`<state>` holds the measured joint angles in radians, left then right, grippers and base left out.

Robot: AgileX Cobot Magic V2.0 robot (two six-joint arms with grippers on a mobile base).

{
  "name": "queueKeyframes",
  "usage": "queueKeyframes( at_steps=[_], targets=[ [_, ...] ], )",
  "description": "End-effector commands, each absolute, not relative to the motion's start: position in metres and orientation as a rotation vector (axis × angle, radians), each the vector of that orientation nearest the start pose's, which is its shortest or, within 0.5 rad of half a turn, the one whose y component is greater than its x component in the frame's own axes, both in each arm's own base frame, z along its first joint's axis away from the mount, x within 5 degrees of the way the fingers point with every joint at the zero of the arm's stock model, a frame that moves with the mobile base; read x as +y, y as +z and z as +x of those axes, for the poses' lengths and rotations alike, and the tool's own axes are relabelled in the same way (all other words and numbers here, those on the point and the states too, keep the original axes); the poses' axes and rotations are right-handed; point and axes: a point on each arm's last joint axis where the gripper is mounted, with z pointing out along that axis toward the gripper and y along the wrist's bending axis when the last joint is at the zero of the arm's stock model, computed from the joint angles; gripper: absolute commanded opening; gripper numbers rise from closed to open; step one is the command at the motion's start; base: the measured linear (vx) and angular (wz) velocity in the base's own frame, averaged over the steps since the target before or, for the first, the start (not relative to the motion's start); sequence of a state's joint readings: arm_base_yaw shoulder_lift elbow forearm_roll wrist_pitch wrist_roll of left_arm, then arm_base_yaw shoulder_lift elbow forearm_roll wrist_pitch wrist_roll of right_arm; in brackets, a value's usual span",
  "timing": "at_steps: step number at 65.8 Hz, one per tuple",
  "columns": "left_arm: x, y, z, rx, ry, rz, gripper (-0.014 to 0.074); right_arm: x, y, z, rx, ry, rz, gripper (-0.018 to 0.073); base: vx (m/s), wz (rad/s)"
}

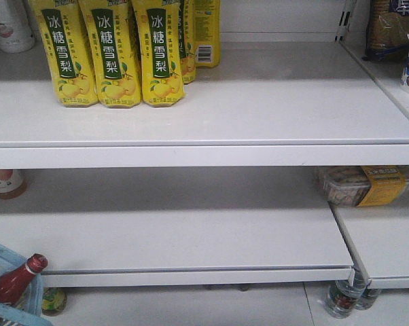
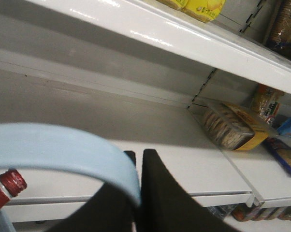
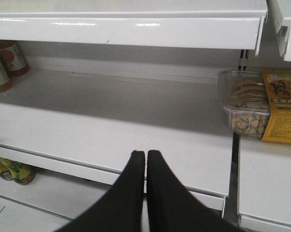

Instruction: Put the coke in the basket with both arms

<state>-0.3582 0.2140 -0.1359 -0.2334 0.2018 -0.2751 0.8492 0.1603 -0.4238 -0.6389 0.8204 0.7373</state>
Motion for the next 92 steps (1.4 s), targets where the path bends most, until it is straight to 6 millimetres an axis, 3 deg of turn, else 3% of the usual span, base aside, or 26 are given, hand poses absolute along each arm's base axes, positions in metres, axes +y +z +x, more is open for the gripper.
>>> queueKeyframes(
  at_steps=[1, 17, 57, 92],
  targets=[
    [-0.025, 0.239, 0.065, 1.624, -0.583, -0.019, -0.0006, -0.001, 0.296, 0.052, 1.815, 0.333, -0.273, -0.0005, 0.00, 0.00],
    [-0.022, 0.202, 0.058, 1.618, -0.496, 0.058, -0.0006, -0.001, 0.296, 0.052, 1.815, 0.333, -0.273, -0.0005, 0.00, 0.00],
    [0.003, 0.209, 0.054, 1.475, -0.153, -0.222, -0.0006, -0.001, 0.296, 0.052, 1.816, 0.334, -0.273, -0.0005, 0.00, 0.00],
    [0.005, 0.227, 0.051, 1.268, -0.130, -0.223, -0.0006, -0.001, 0.296, 0.052, 1.816, 0.334, -0.273, -0.0005, 0.00, 0.00]
  ],
)
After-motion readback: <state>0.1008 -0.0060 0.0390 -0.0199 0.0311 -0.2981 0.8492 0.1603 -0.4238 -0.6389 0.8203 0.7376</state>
